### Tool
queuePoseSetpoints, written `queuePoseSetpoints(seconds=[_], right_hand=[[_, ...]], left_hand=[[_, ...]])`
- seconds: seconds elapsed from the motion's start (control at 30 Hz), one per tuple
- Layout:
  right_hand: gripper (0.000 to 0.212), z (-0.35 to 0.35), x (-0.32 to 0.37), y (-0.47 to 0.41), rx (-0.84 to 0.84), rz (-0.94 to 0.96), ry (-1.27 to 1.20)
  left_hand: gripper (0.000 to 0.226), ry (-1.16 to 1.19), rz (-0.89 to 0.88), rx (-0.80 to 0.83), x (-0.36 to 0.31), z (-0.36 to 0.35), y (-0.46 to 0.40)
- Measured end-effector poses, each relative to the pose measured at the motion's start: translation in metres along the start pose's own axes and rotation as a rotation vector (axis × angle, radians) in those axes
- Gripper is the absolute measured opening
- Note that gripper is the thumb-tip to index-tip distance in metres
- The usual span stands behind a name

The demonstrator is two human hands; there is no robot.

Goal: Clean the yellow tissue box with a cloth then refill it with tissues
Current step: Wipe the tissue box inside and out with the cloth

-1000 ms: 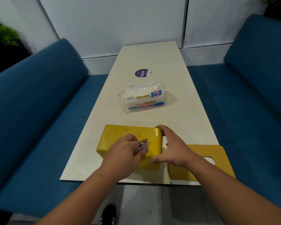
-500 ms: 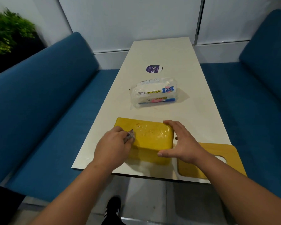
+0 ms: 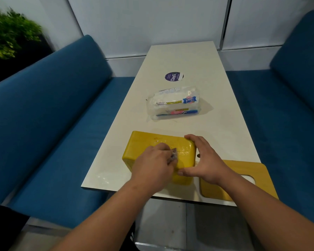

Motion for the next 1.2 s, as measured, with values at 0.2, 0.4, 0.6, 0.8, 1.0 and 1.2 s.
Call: queuePoseSetpoints(seconds=[0.2,0.4,0.6,0.8,1.0,1.2], right_hand=[[0.108,0.0,0.0,0.0,0.011,0.001,-0.002],[0.109,0.001,0.002,0.001,0.0,0.006,-0.011],[0.108,0.0,0.001,0.001,0.022,-0.002,-0.007],[0.108,0.0,0.001,0.002,0.027,-0.01,0.002],[0.108,-0.001,0.0,0.001,0.029,-0.018,0.012],[0.108,0.0,0.001,0.002,0.035,-0.023,0.015]], left_hand=[[0.037,-0.07,0.15,-0.037,0.038,0.006,0.005],[0.034,-0.045,-0.016,-0.02,-0.014,0.001,-0.002],[0.039,-0.069,0.162,-0.007,0.058,0.008,0.001],[0.039,-0.057,0.264,-0.071,0.072,0.016,-0.016],[0.038,-0.063,0.141,-0.02,0.06,0.007,-0.017],[0.039,-0.107,0.099,-0.029,0.058,0.005,-0.018]])
Point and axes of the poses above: each hand's wrist, its own y-axis away from the middle knuckle, its own z-axis out of the back of the hand, x = y × z, the point moved 8 cm from there along -y, towards the middle knuckle, and after that the axes turned 11 degrees about -y, right-handed, at the moved point
